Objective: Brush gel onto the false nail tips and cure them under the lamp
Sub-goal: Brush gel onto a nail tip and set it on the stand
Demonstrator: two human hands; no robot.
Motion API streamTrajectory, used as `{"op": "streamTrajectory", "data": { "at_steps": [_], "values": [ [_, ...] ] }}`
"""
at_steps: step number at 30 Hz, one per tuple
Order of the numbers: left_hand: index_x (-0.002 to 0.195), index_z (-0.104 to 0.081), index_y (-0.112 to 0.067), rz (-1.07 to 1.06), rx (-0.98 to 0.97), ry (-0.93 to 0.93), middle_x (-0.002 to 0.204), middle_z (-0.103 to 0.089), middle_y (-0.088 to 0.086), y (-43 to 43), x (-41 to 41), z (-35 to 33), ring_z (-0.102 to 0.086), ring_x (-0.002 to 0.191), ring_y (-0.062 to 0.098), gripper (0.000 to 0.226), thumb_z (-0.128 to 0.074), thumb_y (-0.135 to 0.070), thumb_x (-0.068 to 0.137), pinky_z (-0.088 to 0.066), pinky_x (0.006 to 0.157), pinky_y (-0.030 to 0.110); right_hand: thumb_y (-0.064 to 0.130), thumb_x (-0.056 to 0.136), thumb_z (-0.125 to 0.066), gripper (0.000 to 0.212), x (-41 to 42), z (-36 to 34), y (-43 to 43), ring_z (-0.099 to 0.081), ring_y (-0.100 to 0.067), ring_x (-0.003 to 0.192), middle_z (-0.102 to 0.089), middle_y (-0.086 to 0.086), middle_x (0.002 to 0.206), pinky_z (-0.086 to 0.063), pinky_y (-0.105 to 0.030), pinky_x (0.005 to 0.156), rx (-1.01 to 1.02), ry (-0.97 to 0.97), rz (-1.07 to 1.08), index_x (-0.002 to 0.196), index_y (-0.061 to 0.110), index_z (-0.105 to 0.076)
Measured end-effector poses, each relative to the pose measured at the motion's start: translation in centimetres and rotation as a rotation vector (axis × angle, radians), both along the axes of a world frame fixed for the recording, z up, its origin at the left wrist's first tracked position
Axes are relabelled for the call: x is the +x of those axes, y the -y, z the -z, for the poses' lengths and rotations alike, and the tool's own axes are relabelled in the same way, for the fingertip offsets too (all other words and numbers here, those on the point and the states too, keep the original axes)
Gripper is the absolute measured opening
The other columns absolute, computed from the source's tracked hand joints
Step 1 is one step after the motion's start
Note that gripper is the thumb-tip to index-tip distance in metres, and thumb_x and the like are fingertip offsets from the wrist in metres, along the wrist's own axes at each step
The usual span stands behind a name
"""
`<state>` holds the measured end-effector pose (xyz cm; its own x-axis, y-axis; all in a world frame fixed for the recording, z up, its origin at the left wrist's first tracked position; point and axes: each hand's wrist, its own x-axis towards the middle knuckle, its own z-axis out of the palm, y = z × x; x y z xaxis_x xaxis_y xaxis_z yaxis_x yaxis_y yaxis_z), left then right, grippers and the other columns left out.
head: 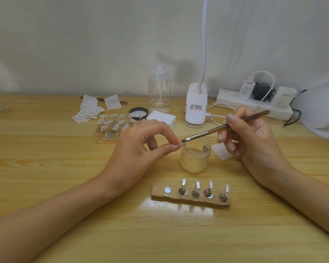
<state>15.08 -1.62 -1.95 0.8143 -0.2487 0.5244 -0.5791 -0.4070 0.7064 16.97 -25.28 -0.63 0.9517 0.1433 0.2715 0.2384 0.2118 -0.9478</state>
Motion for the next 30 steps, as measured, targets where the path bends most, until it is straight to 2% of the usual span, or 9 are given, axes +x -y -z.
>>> {"op": "streamTrajectory", "data": {
  "at_steps": [5, 9, 13, 17, 20, 23, 27, 30],
  "values": [
    [0.084, -0.073, -0.027, 0.002, 0.002, -0.007, 0.087, -0.069, -0.014, -0.10, -0.01, 0.07, -0.051, 0.058, 0.007, 0.007, -0.074, -0.034, 0.082, -0.038, 0.062, 0.007, 0.031, 0.081, -0.065, 0.023, 0.07, 0.01, 0.03, -0.045, -0.009, 0.043, -0.062, -0.004, 0.059, -0.033, -0.016, 0.039, 0.013, -0.042, 0.052, 0.078, 0.018, -0.046],
    [0.084, -0.072, -0.028, -0.004, 0.012, -0.009, 0.088, -0.069, -0.013, -0.13, -0.04, 0.13, -0.051, 0.059, 0.009, 0.004, -0.076, -0.031, 0.083, -0.038, 0.063, 0.008, 0.035, 0.082, -0.069, 0.024, 0.00, -0.03, 0.01, -0.046, -0.011, 0.044, -0.064, -0.005, 0.062, -0.034, -0.017, 0.040, 0.002, -0.007, 0.014, 0.072, 0.024, -0.050],
    [0.083, -0.072, -0.029, 0.001, 0.008, -0.015, 0.088, -0.069, -0.012, -0.13, -0.13, 0.06, -0.052, 0.059, 0.009, 0.007, -0.074, -0.035, 0.082, -0.039, 0.063, 0.008, 0.030, 0.083, -0.065, 0.023, 0.03, 0.06, -0.05, -0.044, -0.009, 0.043, -0.062, -0.005, 0.059, -0.033, -0.016, 0.039, -0.008, -0.033, 0.047, 0.076, 0.019, -0.047],
    [0.082, -0.072, -0.029, -0.008, 0.006, -0.012, 0.086, -0.069, -0.012, -0.08, -0.20, 0.07, -0.050, 0.059, 0.008, 0.007, -0.074, -0.035, 0.081, -0.038, 0.063, 0.008, 0.032, 0.087, -0.067, 0.024, 0.02, 0.06, 0.02, -0.044, -0.010, 0.044, -0.063, -0.004, 0.061, -0.028, -0.017, 0.041, -0.002, -0.025, 0.034, 0.072, 0.025, -0.049],
    [0.082, -0.072, -0.028, -0.011, 0.006, -0.014, 0.085, -0.068, -0.012, -0.06, -0.21, 0.07, -0.051, 0.059, 0.007, 0.009, -0.074, -0.037, 0.081, -0.039, 0.063, 0.007, 0.031, 0.087, -0.065, 0.024, -0.01, 0.07, -0.13, -0.042, -0.009, 0.042, -0.063, -0.004, 0.060, -0.026, -0.016, 0.040, -0.037, -0.016, 0.032, 0.073, 0.022, -0.048],
    [0.082, -0.073, -0.026, -0.018, 0.020, -0.011, 0.085, -0.068, -0.012, -0.05, -0.21, 0.07, -0.051, 0.059, 0.007, 0.006, -0.077, -0.030, 0.083, -0.038, 0.064, 0.007, 0.029, 0.083, -0.062, 0.022, 0.06, -0.03, -0.03, -0.037, -0.008, 0.040, -0.062, -0.004, 0.058, -0.026, -0.016, 0.039, -0.005, -0.038, 0.064, 0.075, 0.018, -0.045],
    [0.082, -0.073, -0.027, -0.019, 0.018, -0.016, 0.087, -0.069, -0.013, -0.10, -0.23, 0.11, -0.051, 0.058, 0.007, 0.006, -0.079, -0.027, 0.084, -0.039, 0.064, 0.007, 0.029, 0.088, -0.064, 0.024, -0.13, 0.02, -0.08, -0.042, -0.009, 0.043, -0.064, -0.005, 0.061, -0.025, -0.018, 0.042, -0.028, -0.003, 0.024, 0.074, 0.021, -0.047],
    [0.083, -0.072, -0.026, -0.014, 0.029, -0.018, 0.088, -0.069, -0.017, -0.08, -0.23, 0.12, -0.052, 0.058, 0.007, 0.007, -0.079, -0.024, 0.086, -0.039, 0.065, 0.006, 0.030, 0.083, -0.063, 0.022, -0.07, -0.05, -0.09, -0.040, -0.009, 0.042, -0.062, -0.004, 0.059, -0.027, -0.016, 0.039, -0.022, -0.035, 0.068, 0.075, 0.019, -0.045]
  ]
}}
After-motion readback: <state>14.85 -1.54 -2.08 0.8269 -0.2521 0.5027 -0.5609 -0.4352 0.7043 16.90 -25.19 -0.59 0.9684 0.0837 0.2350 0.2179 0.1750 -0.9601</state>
